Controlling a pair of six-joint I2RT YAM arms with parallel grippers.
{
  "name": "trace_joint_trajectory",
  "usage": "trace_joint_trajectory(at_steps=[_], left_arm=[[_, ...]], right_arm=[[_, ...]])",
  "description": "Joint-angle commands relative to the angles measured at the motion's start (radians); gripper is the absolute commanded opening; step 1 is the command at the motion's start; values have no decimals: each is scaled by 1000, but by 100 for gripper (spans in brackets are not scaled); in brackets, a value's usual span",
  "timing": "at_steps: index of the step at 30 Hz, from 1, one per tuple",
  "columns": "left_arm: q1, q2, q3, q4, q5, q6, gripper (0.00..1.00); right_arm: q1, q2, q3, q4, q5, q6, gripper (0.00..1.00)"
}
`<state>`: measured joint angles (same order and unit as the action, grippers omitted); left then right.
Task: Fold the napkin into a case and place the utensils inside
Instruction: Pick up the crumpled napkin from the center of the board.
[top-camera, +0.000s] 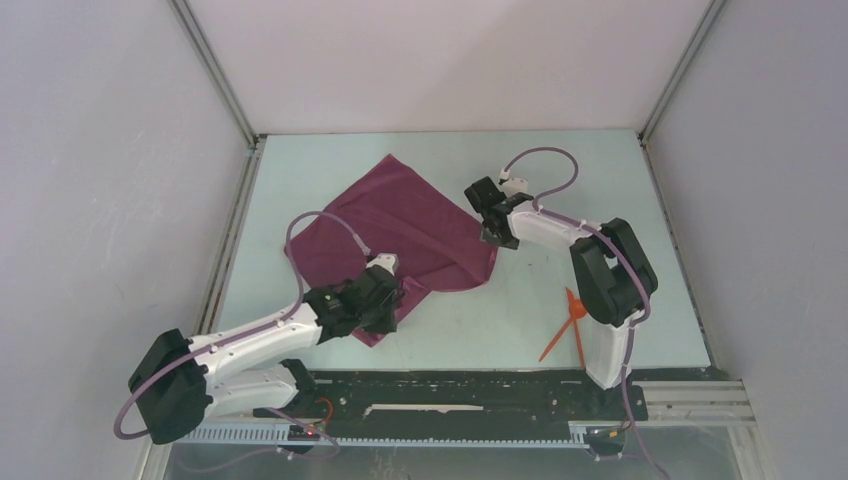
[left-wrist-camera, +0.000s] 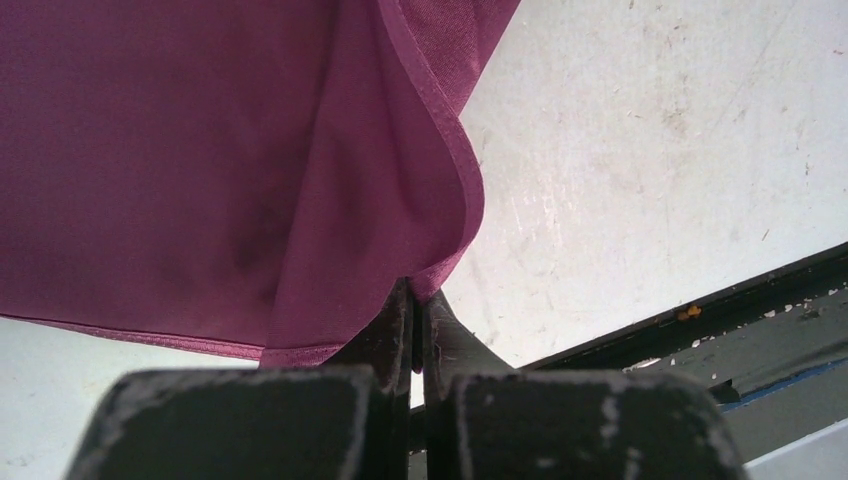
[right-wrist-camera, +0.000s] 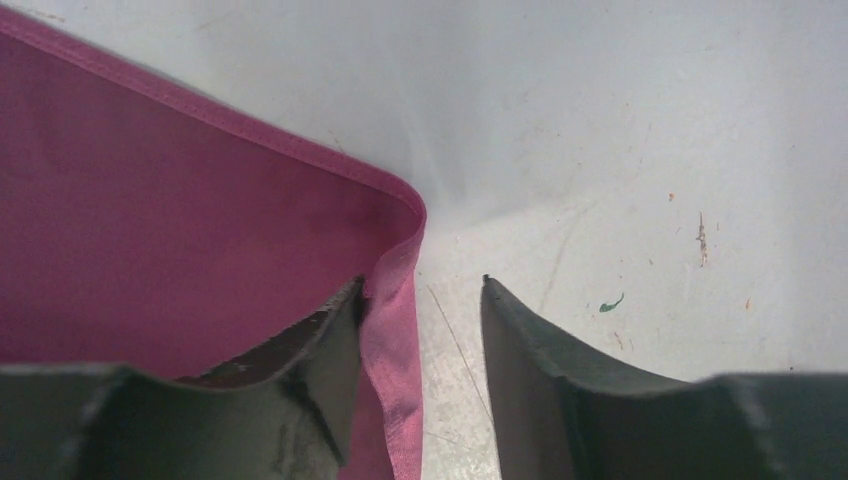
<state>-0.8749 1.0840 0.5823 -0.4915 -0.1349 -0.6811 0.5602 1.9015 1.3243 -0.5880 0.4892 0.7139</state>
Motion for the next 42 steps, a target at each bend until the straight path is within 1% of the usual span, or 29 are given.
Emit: trace_joint_trajectory(at_steps=[1, 2, 4, 6, 7, 11, 13, 15, 19, 21, 24, 25, 28, 30, 35, 40, 41, 42], left_arm=[[-7, -27, -4, 21, -22, 11, 0], [-7, -22, -3, 25, -9, 18, 0], [-8, -10, -4, 45, 28, 34, 0], [-10, 6, -1, 61, 62, 48, 4], [-11, 17, 7, 63, 66, 52, 5], [-15, 81, 55, 76, 81, 79, 11], [-17, 115, 85, 76, 90, 97, 14], [-23, 133, 104, 75, 99, 110, 18], [-56, 109, 103, 71, 112, 125, 36], [-77, 78, 95, 49, 93, 122, 49], [-106, 29, 92, -9, 48, 115, 59], [-112, 19, 95, -28, 42, 108, 66], [-130, 10, 112, -62, 26, 86, 81], [-149, 22, 132, -71, 13, 80, 86], [-213, 129, 229, -127, -38, 83, 95], [-253, 225, 295, -169, -99, 91, 96], [-253, 237, 296, -170, -109, 90, 92], [-253, 254, 300, -171, -119, 88, 83]], right_arm=[[-28, 9, 29, 3, 34, 34, 49], [-31, 4, 23, 9, 33, 32, 45], [-40, -16, 5, 16, 33, 31, 31], [-57, -63, -44, 55, 7, 28, 2], [-68, -94, -92, 83, -14, 28, 0], [-109, -227, -220, 192, -69, -6, 0], [-128, -277, -241, 194, -72, -19, 0], [-140, -306, -245, 158, -59, -18, 0], [-148, -375, -275, 129, -28, -12, 0], [-160, -420, -310, 146, -45, -10, 0], [-188, -486, -373, 196, -104, -18, 0], [-197, -500, -391, 210, -123, -22, 0], [-212, -515, -402, 219, -155, -25, 0], [-213, -517, -405, 216, -164, -26, 0], [-215, -535, -429, 226, -184, -31, 0], [-216, -564, -440, 222, -189, -38, 0], [-216, -571, -443, 220, -187, -39, 0], [-216, -578, -445, 219, -183, -39, 0]])
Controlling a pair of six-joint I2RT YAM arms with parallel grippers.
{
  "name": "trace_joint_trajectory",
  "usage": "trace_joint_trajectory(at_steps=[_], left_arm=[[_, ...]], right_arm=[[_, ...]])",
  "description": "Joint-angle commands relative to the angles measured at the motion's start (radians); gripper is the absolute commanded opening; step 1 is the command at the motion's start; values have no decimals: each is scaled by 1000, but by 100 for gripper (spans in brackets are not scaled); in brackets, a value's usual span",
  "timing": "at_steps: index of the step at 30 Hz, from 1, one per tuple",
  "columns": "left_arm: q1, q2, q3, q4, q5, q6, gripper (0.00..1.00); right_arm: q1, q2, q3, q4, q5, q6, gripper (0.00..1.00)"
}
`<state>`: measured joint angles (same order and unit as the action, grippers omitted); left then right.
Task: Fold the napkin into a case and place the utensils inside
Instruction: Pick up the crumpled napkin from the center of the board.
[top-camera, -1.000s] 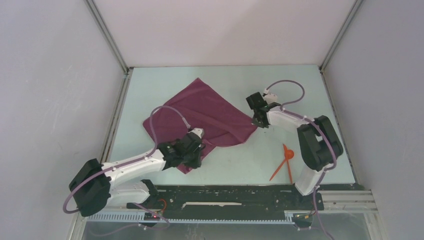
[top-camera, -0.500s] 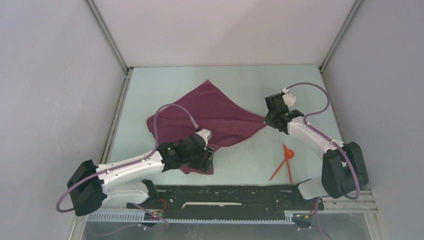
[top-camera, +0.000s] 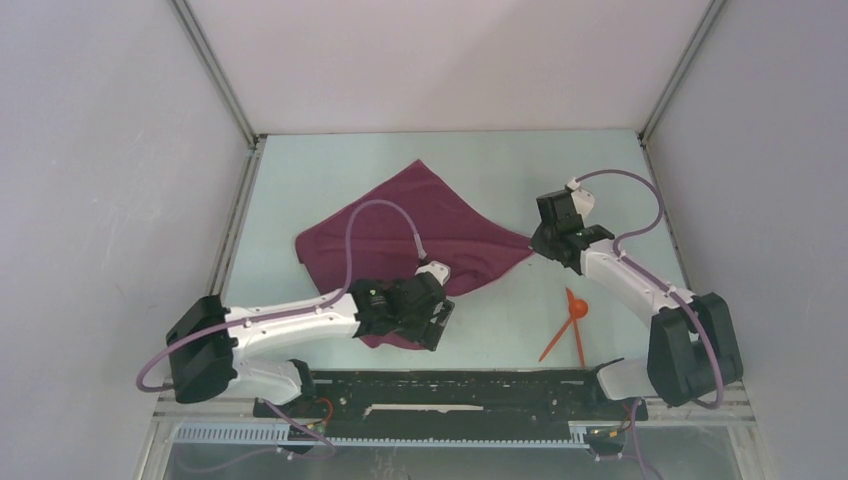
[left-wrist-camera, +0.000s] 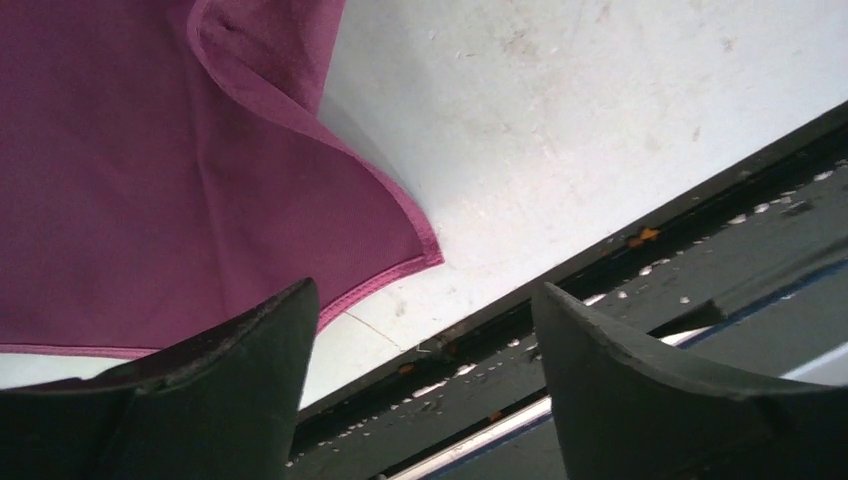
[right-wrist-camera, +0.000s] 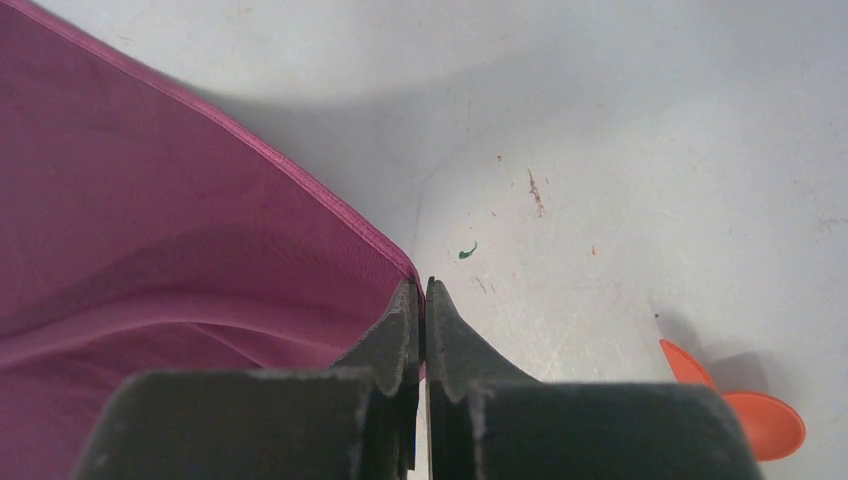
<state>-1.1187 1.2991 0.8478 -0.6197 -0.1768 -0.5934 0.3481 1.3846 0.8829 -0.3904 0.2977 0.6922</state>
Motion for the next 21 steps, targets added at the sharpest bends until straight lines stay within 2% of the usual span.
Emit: trace_joint_trajectory(at_steps=[1, 2, 3, 11, 13, 16, 21], left_arm=[[-9, 58, 41, -42, -83, -3, 74], [-9, 84, 52, -40, -83, -13, 66], [-9, 112, 69, -43, -81, -32, 63], [-9, 244, 93, -6, -28, -97, 74], [-3, 277, 92, 1, -35, -92, 72], [0, 320, 89, 28, -12, -81, 64], [7, 360, 60, 73, -2, -67, 63]], right_arm=[[-6, -68, -7, 21, 11, -16, 0], [-7, -75, -12, 21, 12, -16, 0], [-8, -82, -15, 22, 12, -17, 0], [-13, -101, -19, 4, 10, -19, 0], [-13, -110, -25, 9, 10, -20, 0], [-17, -114, -32, 12, 7, -24, 0], [-22, -112, -39, 16, 3, -28, 0]])
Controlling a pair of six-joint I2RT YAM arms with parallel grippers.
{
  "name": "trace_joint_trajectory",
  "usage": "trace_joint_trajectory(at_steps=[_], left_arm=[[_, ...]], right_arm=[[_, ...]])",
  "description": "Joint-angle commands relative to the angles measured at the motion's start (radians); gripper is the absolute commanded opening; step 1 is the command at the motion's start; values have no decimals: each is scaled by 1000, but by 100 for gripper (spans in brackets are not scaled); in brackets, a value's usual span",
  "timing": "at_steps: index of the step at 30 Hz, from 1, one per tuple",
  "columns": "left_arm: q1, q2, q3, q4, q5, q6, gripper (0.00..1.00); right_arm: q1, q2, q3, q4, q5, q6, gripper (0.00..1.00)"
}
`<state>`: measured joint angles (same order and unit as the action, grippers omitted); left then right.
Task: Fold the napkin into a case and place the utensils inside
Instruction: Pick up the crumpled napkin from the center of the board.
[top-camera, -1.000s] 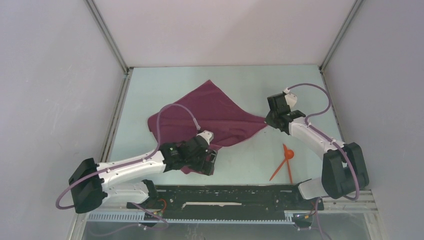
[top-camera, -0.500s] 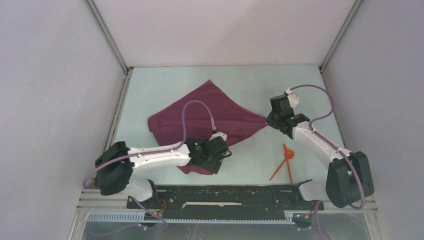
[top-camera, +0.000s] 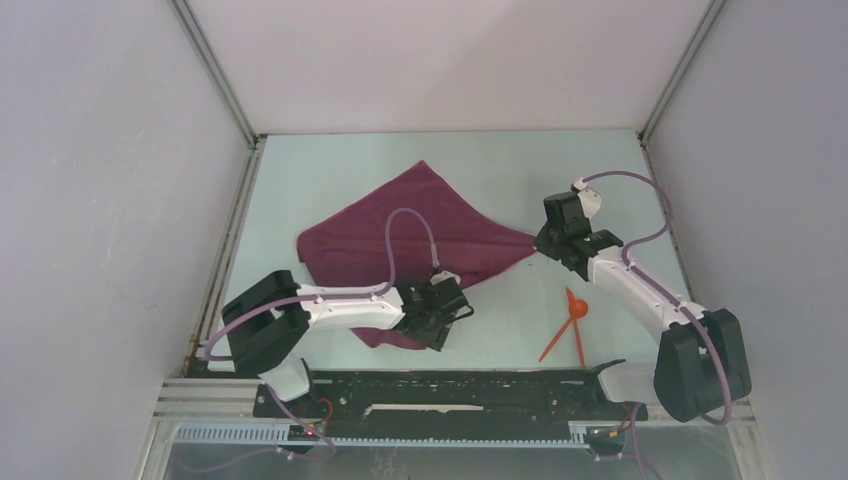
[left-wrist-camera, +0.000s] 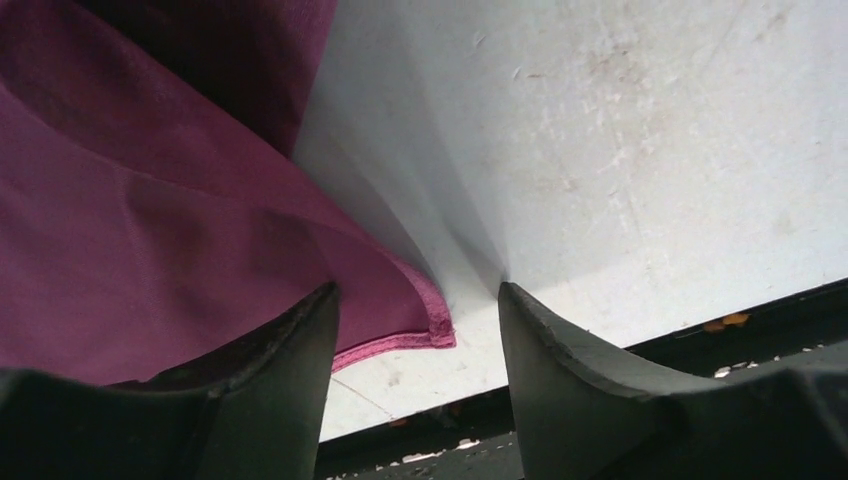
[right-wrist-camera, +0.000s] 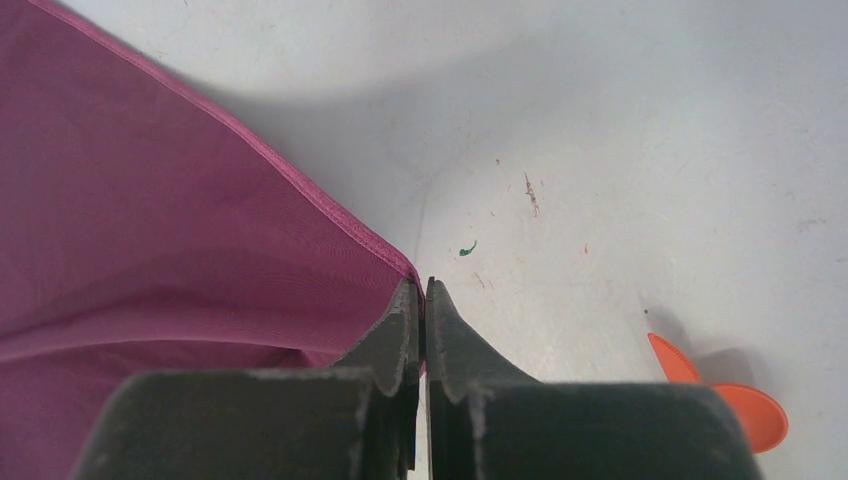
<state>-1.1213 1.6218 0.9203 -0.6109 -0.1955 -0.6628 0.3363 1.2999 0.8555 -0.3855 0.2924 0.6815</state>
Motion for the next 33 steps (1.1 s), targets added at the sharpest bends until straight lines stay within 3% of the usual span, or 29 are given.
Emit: trace_joint_trajectory(at_steps=[1, 5, 8, 11, 20, 26, 33], left_arm=[[11, 47, -20, 67, 15, 5, 60], [12, 70, -72, 114, 3, 12, 46], [12, 75, -99, 128, -22, 29, 20], [12, 80, -61, 41, -117, 63, 2], [21, -103, 174, -336, -767, 57, 0], [47, -201, 328, -453, -948, 135, 0], [48, -422, 419, -360, -1121, 402, 0]], right_arm=[[-11, -27, -13, 13, 6, -17, 0], [-13, -12, -16, 28, 1, -18, 0], [-14, -3, -17, 38, -14, -17, 0], [-16, -2, -16, 42, -19, -15, 0], [-66, -130, -5, 60, -120, -17, 0], [-75, -233, 48, 55, -173, -27, 0], [-76, -362, 184, 8, -227, -66, 0]])
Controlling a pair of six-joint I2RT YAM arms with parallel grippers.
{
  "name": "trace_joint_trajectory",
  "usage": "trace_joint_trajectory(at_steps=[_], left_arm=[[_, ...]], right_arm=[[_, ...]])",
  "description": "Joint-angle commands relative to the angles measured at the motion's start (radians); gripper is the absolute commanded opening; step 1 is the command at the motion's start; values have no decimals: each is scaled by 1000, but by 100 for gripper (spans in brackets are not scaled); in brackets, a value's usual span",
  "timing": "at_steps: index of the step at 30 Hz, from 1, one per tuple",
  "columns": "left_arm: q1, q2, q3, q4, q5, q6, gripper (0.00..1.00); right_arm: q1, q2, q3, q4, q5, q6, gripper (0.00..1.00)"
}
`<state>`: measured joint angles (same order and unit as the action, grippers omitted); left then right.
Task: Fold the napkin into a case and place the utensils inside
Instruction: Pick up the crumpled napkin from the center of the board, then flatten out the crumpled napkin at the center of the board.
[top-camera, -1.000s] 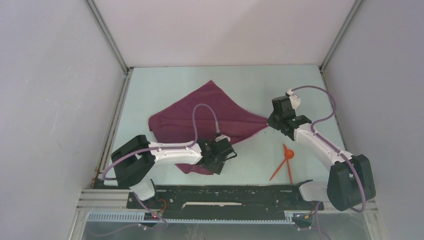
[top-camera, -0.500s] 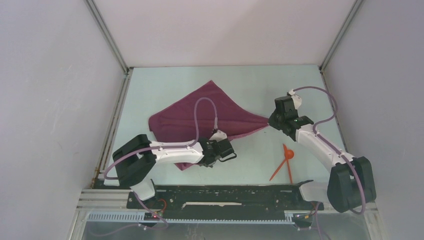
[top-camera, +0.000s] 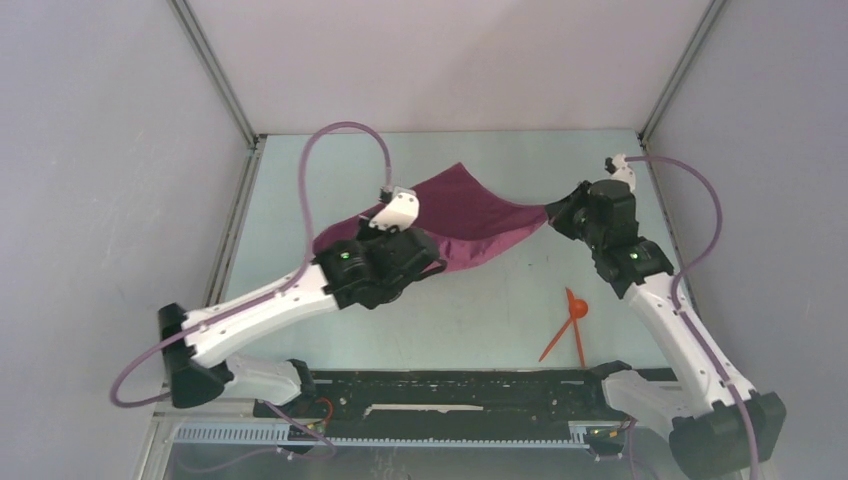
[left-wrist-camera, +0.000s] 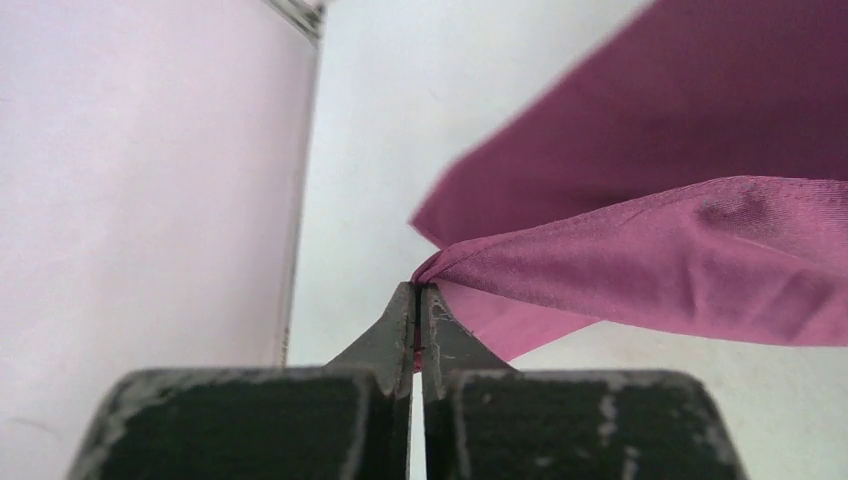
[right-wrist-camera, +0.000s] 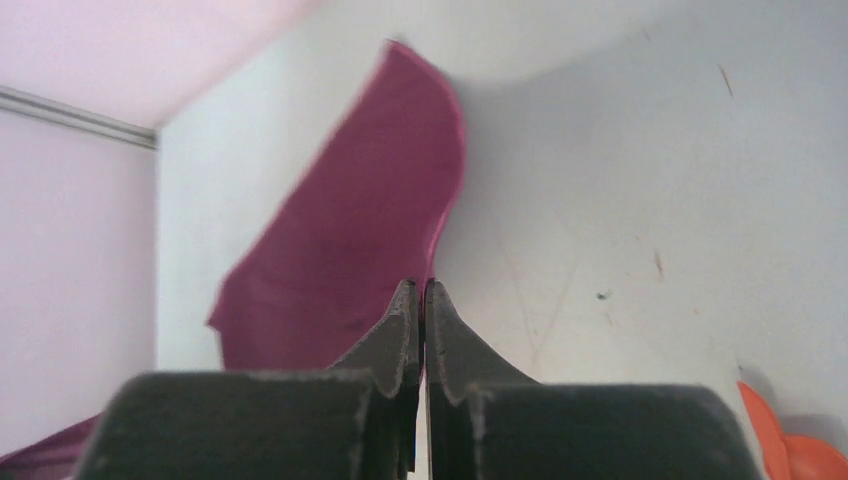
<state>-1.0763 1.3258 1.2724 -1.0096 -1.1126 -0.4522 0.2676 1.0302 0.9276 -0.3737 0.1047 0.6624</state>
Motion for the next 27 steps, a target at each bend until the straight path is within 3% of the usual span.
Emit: trace_joint_trajectory(at_steps=[1, 4, 7, 9, 16, 23, 27], left_arm=[[3, -164, 80, 95, -231, 266, 0], [3, -279, 64, 438, -312, 602, 0], [3, -361, 8, 949, -336, 1120, 0], [3, -371, 42, 1111, -311, 1253, 0], [-30, -382, 205, 1150, -219, 1330, 0], [-17, -339, 222, 1279, -158, 1405, 0], [65, -274, 247, 1211, -166, 1322, 0]], right_arm=[[-7, -115, 131, 4, -59, -63, 0], [8, -203, 158, 112, -183, -154, 0], [87, -284, 166, 222, -184, -251, 0], [147, -315, 194, 256, -166, -301, 0], [345, -334, 324, 296, -149, -353, 0], [372, -291, 381, 322, -79, -340, 0], [371, -238, 395, 291, 57, -339, 0]])
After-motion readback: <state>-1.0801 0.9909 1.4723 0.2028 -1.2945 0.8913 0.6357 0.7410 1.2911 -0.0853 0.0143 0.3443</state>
